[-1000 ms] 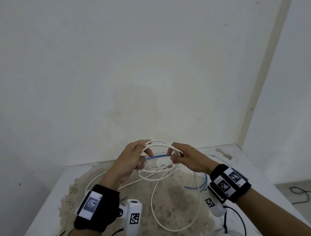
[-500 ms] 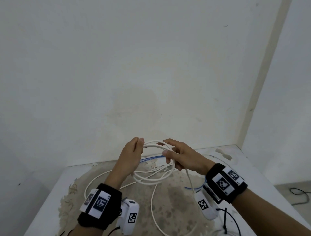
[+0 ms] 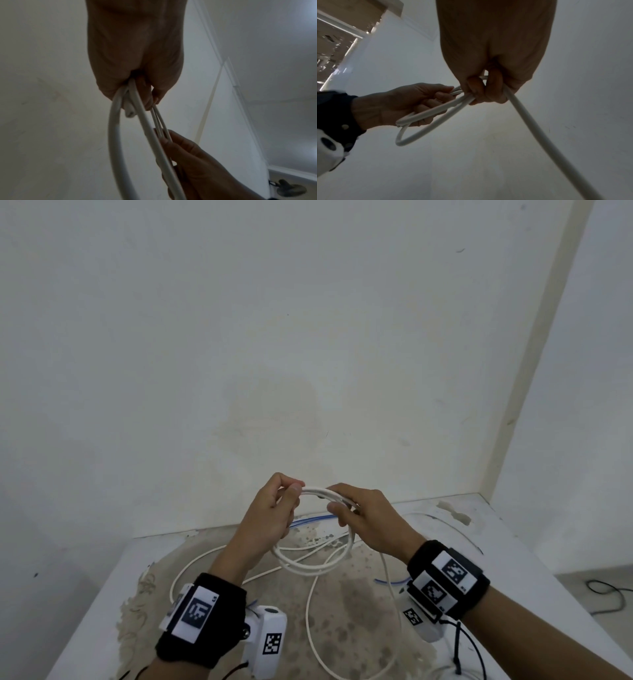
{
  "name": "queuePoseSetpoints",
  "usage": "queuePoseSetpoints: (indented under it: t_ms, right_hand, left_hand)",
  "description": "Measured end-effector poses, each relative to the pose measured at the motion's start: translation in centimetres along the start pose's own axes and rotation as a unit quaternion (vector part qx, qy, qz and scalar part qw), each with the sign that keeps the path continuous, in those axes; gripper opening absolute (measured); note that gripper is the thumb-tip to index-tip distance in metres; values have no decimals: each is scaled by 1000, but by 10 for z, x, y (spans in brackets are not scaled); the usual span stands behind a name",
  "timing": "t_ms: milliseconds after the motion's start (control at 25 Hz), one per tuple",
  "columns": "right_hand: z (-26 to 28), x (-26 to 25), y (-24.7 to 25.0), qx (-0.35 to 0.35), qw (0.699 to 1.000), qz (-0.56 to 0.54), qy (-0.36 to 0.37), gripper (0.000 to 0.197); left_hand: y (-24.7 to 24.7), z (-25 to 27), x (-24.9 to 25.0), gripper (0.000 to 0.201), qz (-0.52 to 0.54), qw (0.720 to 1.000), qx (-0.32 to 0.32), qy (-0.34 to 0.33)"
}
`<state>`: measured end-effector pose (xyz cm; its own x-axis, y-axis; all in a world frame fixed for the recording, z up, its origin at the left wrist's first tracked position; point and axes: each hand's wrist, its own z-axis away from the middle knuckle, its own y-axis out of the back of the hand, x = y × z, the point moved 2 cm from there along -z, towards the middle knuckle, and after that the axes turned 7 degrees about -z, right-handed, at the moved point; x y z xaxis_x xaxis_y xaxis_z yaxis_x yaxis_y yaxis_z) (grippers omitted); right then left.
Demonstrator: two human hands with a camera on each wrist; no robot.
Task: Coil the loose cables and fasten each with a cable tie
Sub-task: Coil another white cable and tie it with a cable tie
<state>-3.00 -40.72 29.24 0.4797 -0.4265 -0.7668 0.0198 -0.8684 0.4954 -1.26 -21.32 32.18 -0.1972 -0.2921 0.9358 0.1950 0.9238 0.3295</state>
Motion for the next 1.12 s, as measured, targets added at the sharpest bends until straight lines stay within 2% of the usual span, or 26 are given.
queuePoseSetpoints:
  t_ms: [120,240,320,400,480,560,640,720,800,920,1000,1120]
  right_hand:
    - [-6,2,-2,30,999,27,16,21]
    - [-9,4,-1,42,999,-10,7,22]
    - [-10,6,1,39,999,-30,-2,21]
    - [-9,7,1,17,998,-50,-19,21]
    - [-7,12,8,1,994,-95,-53,23]
    - [-2,26,24,6,987,-133,-86,21]
    - [5,47,44,25,988,-105,-110,19]
    - [10,62,56,36,992,-21,-118,22]
    - [11,58,52,-24,991,75,-106,20]
    - [7,18,24,-191,963,189,-32,22]
    - [4,-20,11,-215,956,197,36,23]
    - [-3,-65,11,-189,960,171,114,20]
  left_hand:
    - [-1,1,1,12,-5,1000,-4,24]
    - [-2,5,-2,26,67,991,-70,89]
    - [-2,7,-1,34,167,963,-132,163]
    - [5,7,2,30,247,935,-157,200]
    - [23,1,2,22,339,915,-134,172]
    - [56,-6,2,18,447,883,-82,117]
    - [97,-9,-4,19,509,859,2,58]
    - [129,-8,-7,16,533,842,78,19]
    - [135,-6,-3,12,515,851,107,-1]
    - [108,-9,5,22,428,895,128,8]
    - [82,-11,7,32,367,922,124,21]
    - [48,-7,8,32,250,964,86,28]
